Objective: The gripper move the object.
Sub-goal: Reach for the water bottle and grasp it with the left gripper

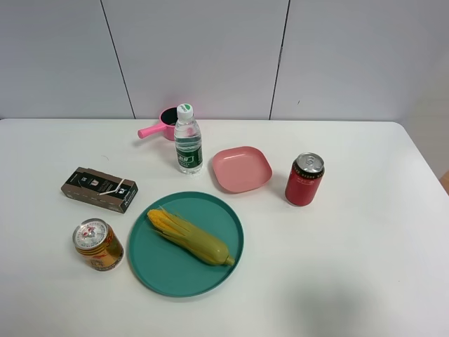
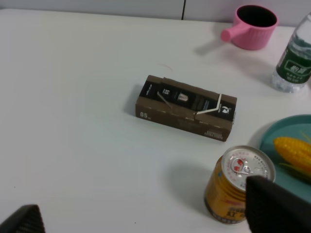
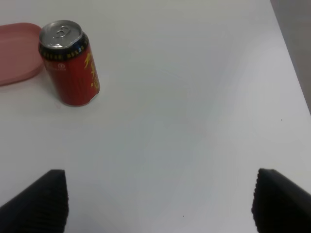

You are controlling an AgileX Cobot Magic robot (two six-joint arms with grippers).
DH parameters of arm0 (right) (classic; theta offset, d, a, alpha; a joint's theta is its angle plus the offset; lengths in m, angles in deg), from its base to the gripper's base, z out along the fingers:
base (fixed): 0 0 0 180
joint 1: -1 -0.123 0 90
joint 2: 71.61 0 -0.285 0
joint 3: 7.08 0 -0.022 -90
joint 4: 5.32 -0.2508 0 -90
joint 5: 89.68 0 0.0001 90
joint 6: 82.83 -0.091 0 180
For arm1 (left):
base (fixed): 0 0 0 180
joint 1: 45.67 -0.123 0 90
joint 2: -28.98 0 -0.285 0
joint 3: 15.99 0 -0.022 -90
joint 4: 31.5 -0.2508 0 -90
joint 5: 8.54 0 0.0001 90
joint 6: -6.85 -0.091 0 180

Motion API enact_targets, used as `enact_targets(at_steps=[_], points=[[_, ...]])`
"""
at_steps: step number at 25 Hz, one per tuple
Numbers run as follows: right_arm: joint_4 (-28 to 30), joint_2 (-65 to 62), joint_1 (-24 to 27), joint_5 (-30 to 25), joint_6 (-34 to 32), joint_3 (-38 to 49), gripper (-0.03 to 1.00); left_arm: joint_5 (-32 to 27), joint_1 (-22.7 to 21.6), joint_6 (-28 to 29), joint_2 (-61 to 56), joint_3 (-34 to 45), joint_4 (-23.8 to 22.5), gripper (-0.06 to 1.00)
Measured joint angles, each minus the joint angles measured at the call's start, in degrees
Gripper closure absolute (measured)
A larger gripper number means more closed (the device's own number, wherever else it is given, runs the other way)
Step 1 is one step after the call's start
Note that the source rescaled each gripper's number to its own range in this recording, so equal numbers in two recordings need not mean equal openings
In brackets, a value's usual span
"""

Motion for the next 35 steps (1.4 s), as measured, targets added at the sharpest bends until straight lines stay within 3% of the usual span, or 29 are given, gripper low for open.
enact_targets(at_steps=[1,28,35], points=[[0.0,0.0,0.0,0.0,0.0,0.0,-0.03,0.0,0.0,0.0,0.0,0.0,0.0,0.09],[0.0,0.0,0.0,0.0,0.0,0.0,-0.03,0.38,0.0,0.0,0.0,-0.06,-0.47,0.09],[0.0,0.0,0.0,0.0,0.0,0.0,-0.03,10.75,0.0,-2.41,6.94,-5.98,-3.26,0.09]])
